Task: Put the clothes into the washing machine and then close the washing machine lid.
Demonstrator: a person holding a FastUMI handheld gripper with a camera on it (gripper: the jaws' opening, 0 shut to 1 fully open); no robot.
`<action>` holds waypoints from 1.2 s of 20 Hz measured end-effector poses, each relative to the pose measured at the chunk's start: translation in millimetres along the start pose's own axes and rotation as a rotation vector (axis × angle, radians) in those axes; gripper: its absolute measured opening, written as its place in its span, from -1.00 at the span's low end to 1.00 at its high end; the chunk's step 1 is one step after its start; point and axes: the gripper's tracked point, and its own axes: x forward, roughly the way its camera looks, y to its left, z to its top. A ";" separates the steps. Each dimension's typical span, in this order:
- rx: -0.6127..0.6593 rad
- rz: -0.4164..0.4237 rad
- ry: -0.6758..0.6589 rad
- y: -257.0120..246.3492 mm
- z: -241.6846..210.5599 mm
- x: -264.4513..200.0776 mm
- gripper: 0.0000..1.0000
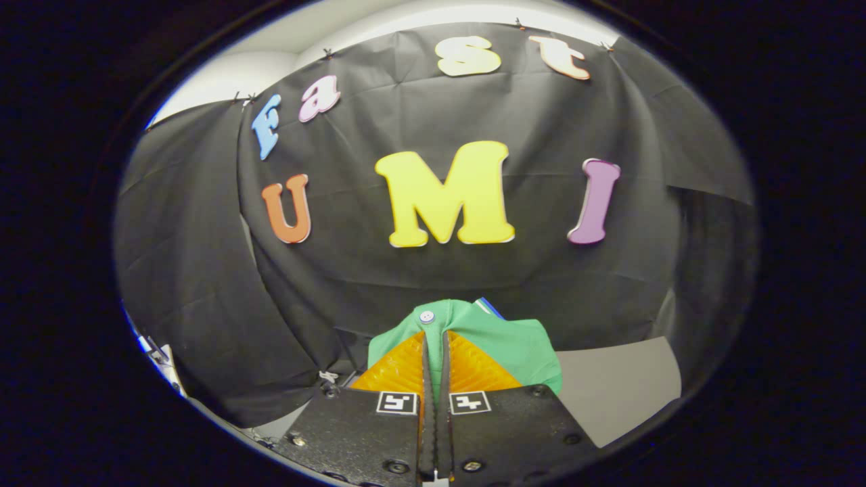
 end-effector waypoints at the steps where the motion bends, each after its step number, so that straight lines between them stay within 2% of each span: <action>1: -0.002 0.020 0.013 12.9 -5.8 9.5 -0.91; 6: -0.010 0.079 0.070 62.5 -40.2 52.5 -0.91; 10: 0.004 0.091 0.113 86.3 -68.2 84.5 -0.91; 14: 0.016 0.069 0.170 94.4 -106.5 115.2 -0.91; 24: 0.048 -0.058 0.414 68.3 -266.0 186.8 -0.91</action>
